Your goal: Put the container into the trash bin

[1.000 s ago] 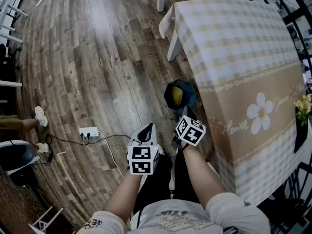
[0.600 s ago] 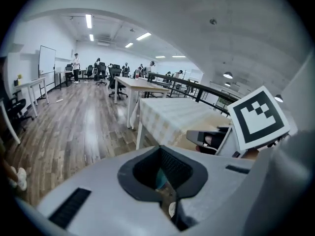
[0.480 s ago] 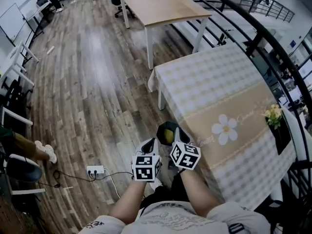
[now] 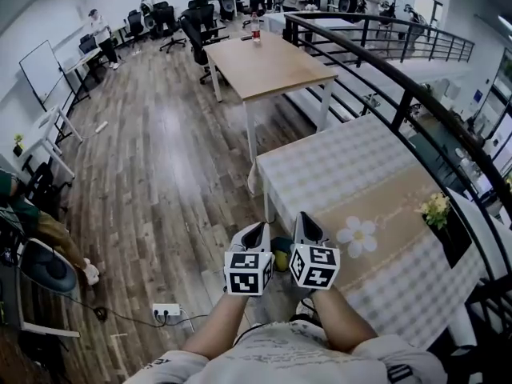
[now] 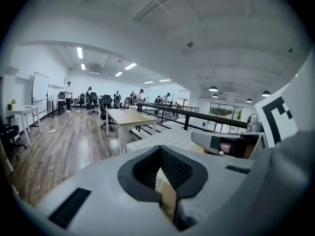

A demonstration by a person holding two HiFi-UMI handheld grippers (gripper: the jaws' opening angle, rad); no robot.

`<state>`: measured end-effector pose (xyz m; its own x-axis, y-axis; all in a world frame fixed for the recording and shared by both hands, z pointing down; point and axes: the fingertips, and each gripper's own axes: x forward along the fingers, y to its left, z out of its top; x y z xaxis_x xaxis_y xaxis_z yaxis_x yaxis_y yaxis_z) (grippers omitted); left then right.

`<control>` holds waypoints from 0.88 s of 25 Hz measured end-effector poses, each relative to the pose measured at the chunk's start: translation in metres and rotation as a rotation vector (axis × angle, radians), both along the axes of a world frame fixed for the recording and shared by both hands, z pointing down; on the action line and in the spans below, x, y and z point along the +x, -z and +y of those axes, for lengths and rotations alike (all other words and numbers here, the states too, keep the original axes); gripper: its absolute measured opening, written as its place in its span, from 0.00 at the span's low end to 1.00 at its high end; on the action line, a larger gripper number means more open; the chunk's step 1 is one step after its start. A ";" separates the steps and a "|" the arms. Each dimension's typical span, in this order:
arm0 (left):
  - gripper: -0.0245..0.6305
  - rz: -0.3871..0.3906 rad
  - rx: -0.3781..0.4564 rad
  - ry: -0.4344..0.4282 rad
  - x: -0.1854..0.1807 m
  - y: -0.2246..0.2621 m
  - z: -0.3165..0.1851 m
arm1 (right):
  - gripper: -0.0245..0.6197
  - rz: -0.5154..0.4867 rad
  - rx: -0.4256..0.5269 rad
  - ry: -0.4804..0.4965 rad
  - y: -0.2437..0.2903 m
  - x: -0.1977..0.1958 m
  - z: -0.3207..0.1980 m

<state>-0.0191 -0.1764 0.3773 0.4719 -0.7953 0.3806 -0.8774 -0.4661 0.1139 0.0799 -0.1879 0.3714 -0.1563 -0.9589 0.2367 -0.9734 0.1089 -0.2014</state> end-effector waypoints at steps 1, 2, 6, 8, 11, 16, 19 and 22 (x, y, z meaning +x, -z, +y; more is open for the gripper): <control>0.04 0.002 0.024 -0.004 0.003 0.012 0.000 | 0.04 0.020 0.023 -0.002 0.014 0.003 0.003; 0.04 0.004 0.048 -0.008 0.006 0.024 -0.001 | 0.04 0.039 0.047 -0.005 0.027 0.007 0.005; 0.04 0.023 0.119 -0.029 0.021 0.058 -0.001 | 0.04 0.092 0.141 -0.014 0.074 0.021 0.014; 0.04 0.028 0.136 -0.040 0.030 0.067 0.001 | 0.04 0.088 0.167 -0.013 0.089 0.028 0.018; 0.04 0.028 0.155 -0.058 0.041 0.076 0.006 | 0.04 0.065 0.170 -0.009 0.097 0.037 0.020; 0.04 0.025 0.151 -0.071 0.044 0.074 0.012 | 0.04 0.032 0.133 -0.001 0.086 0.037 0.024; 0.04 0.027 0.136 -0.064 0.042 0.068 0.015 | 0.04 0.028 0.112 0.022 0.080 0.031 0.027; 0.04 0.024 0.125 -0.057 0.037 0.064 0.022 | 0.04 0.028 0.097 0.033 0.076 0.025 0.034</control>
